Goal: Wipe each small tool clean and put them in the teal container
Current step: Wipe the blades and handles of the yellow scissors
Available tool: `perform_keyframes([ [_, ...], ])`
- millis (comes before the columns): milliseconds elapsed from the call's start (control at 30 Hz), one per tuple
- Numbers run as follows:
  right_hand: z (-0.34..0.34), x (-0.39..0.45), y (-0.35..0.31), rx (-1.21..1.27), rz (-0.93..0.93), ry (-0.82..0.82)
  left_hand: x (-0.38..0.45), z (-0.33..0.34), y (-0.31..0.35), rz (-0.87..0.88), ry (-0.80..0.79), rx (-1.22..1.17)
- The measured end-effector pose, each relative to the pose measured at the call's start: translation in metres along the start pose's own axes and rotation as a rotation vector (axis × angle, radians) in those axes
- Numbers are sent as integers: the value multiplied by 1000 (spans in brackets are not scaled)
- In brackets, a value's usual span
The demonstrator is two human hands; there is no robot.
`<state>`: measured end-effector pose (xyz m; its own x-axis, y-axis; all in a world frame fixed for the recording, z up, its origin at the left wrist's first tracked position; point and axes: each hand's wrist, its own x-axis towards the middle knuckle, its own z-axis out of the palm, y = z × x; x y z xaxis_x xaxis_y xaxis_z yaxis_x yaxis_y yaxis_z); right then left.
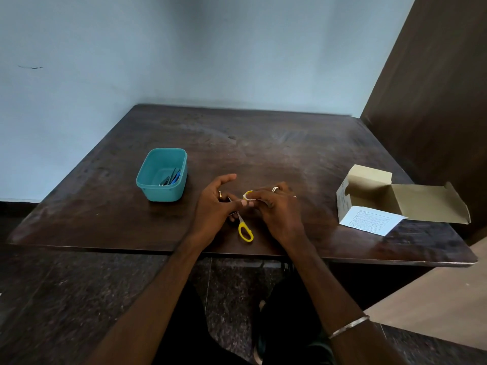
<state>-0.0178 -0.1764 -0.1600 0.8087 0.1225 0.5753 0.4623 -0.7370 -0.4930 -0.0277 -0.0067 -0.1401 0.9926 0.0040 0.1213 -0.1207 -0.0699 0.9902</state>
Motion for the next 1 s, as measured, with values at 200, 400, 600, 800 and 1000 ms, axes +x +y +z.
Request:
perform_keyframes([
  [200, -2, -1, -7, -72, -27, 21, -2, 0, 2, 8, 20, -45],
  [400, -2, 0, -9, -129, -9, -121, -1, -3, 3, 0, 25, -139],
  [600, -4, 1, -1, 115, 48, -196, 1, -10, 8, -124, -42, -215],
  [800, -8, 2, -3, 334, 200, -221, -1, -17, 13, -133, -44, -220],
  [1000, -19, 3, -10, 701, 334, -213, -5, -25, 12, -23, -68, -140],
])
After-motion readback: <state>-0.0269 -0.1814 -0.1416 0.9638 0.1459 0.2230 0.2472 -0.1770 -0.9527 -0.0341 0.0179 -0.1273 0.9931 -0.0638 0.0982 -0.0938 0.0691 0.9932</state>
